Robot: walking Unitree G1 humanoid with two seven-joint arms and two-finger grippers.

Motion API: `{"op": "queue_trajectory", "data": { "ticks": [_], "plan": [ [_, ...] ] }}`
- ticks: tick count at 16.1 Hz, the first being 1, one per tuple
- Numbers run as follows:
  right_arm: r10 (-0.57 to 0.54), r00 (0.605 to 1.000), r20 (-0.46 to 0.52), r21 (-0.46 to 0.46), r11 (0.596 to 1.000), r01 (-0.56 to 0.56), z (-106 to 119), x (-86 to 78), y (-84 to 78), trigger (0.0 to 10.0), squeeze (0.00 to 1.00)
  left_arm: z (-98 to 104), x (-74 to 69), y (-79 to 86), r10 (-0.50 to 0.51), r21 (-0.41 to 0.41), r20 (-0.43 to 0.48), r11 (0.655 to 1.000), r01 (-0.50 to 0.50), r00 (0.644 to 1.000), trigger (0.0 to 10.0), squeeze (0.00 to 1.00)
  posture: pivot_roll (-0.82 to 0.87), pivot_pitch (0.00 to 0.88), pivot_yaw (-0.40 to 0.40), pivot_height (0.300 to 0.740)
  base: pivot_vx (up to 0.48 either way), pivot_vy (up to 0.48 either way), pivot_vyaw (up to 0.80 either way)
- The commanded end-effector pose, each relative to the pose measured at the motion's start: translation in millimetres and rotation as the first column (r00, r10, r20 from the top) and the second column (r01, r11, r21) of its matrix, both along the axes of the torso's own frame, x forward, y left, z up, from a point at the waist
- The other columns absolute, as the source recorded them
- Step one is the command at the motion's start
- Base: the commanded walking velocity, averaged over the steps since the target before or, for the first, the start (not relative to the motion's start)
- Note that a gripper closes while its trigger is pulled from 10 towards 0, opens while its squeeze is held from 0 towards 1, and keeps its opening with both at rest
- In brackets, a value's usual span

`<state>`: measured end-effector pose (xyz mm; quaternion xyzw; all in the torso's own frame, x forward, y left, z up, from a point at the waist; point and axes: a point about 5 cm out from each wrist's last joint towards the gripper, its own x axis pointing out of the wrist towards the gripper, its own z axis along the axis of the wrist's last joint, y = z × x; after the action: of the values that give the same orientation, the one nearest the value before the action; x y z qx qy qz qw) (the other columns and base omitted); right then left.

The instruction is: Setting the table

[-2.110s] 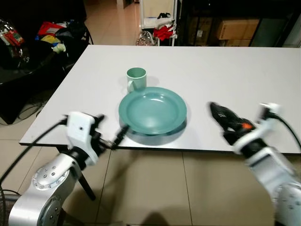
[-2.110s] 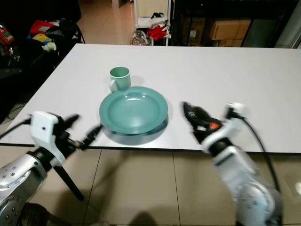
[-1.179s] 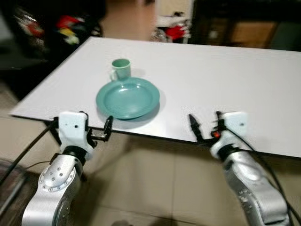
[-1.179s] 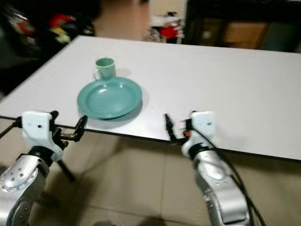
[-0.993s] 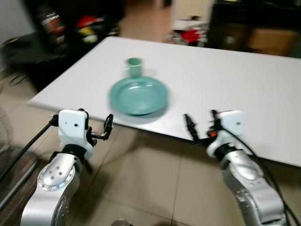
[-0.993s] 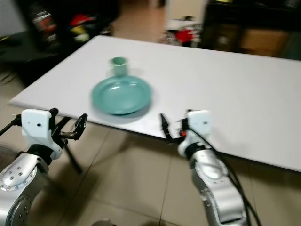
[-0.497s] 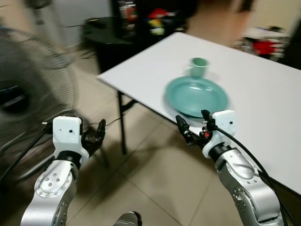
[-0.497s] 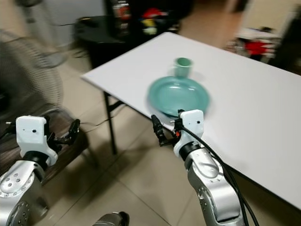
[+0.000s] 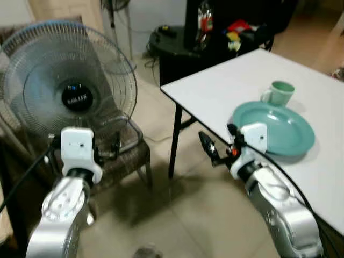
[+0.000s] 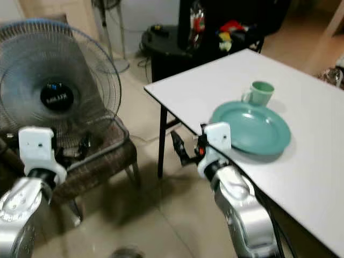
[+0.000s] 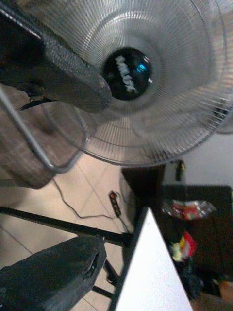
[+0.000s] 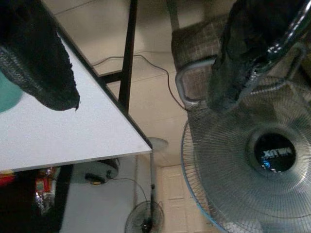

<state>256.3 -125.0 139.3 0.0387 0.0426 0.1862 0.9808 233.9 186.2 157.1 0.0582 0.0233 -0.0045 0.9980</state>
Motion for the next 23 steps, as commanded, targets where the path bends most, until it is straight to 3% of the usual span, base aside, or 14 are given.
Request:
{"op": "queue_trajectory", "data": {
  "ticks": [1,9,11,16,21,23],
  "plan": [
    [0.002,1.000,0.004,-0.002,1.000,-0.002,1,2.1,-0.9,10.0,1.00,-5,-0.8,0.3,-0.001,0.006,-0.024,1.000,0.001,1.000,10.0,0.00,0.09,0.000,-0.019,0.740,0.000,0.000,0.80],
    [0.000,1.000,0.011,0.011,1.000,0.000,2,6.5,-2.5,10.0,1.00,-2,-6.8,2.9,0.034,-0.003,0.000,0.999,-0.034,0.999,10.0,0.00,0.11,0.000,-0.058,0.740,0.000,0.000,0.80],
    [-0.031,1.000,-0.004,0.041,0.999,0.031,1,7.2,-2.1,10.0,1.00,-1,-11.9,3.7,0.060,-0.058,0.003,0.997,-0.060,0.998,10.0,0.00,0.11,0.000,-0.062,0.740,0.000,0.000,0.79],
    [-0.074,0.997,-0.015,0.063,0.995,0.075,2,5.6,-9.3,10.0,1.00,-7,-14.2,3.0,0.048,-0.026,-0.022,0.998,-0.049,0.999,10.0,0.00,0.09,0.000,-0.052,0.740,0.000,0.000,0.79],
    [-0.066,0.998,-0.019,0.056,0.996,0.067,1,5.0,-5.5,10.0,1.00,-1,-14.1,5.3,0.042,-0.002,-0.006,0.999,-0.042,0.999,10.0,0.00,0.11,0.000,-0.055,0.740,0.000,0.000,0.79],
    [-0.105,0.994,-0.030,0.077,0.991,0.107,0,3.7,-5.1,10.0,1.00,-1,-14.7,9.6,0.035,0.007,-0.013,0.999,-0.035,0.999,10.0,0.00,0.11,0.000,-0.032,0.740,0.000,0.394,0.00]
  ]
}}
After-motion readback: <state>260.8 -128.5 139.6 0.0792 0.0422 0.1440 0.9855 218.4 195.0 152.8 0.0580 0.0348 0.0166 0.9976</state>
